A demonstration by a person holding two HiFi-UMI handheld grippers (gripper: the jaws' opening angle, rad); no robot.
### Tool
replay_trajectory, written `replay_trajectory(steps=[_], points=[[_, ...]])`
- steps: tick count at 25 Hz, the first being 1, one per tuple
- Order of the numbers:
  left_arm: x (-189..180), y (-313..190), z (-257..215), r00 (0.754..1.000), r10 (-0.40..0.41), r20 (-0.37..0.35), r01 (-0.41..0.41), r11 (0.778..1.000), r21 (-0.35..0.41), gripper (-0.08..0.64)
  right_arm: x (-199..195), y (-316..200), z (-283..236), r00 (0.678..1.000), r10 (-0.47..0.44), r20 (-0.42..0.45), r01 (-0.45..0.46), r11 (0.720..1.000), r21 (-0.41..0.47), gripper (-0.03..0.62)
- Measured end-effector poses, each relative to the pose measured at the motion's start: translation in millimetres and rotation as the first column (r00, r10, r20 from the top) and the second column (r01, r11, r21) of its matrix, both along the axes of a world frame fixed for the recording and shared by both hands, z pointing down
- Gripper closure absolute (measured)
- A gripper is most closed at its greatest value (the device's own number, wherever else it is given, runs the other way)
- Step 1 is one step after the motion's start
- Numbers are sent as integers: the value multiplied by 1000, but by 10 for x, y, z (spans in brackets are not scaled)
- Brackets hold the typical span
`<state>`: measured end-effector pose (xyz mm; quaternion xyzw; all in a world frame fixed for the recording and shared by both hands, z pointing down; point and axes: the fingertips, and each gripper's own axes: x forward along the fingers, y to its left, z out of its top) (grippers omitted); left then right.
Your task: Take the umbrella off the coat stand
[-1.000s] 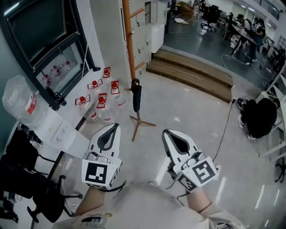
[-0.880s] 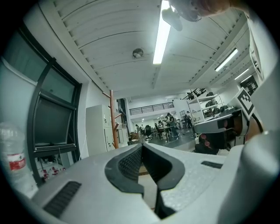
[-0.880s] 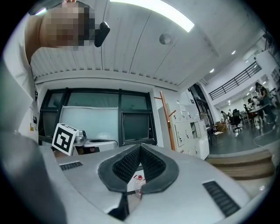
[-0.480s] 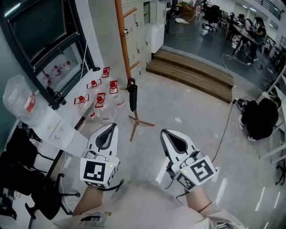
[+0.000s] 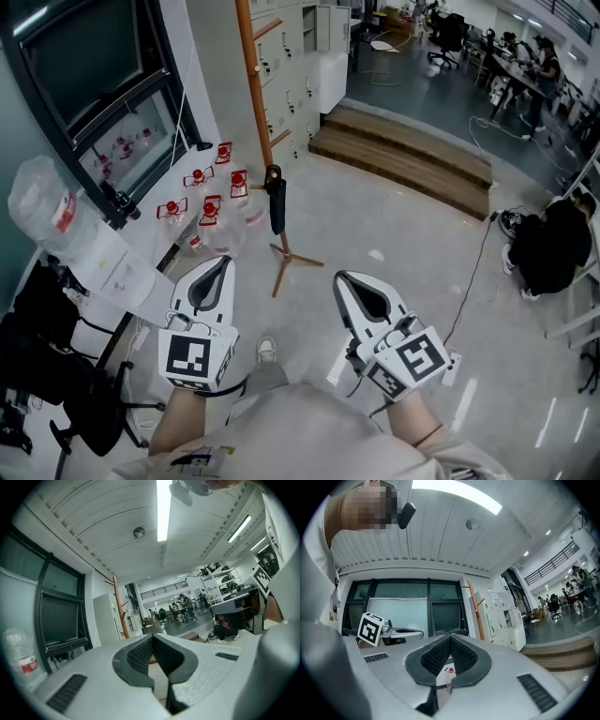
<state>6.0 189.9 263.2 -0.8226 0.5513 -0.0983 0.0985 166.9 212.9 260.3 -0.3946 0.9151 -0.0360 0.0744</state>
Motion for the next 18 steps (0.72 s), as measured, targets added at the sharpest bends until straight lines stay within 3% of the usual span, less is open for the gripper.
replay_trajectory(steps=[5,18], points=[[-78,-55,86,999,-2,-36,1,1000,-24,552,-62,-99,71,1000,2,-1,-2,1000,-13,584],[-246,-503,280,999,11,-44,-14,997,-73,552,-383,-628,242,999,-17,-35,15,999,-51,584]])
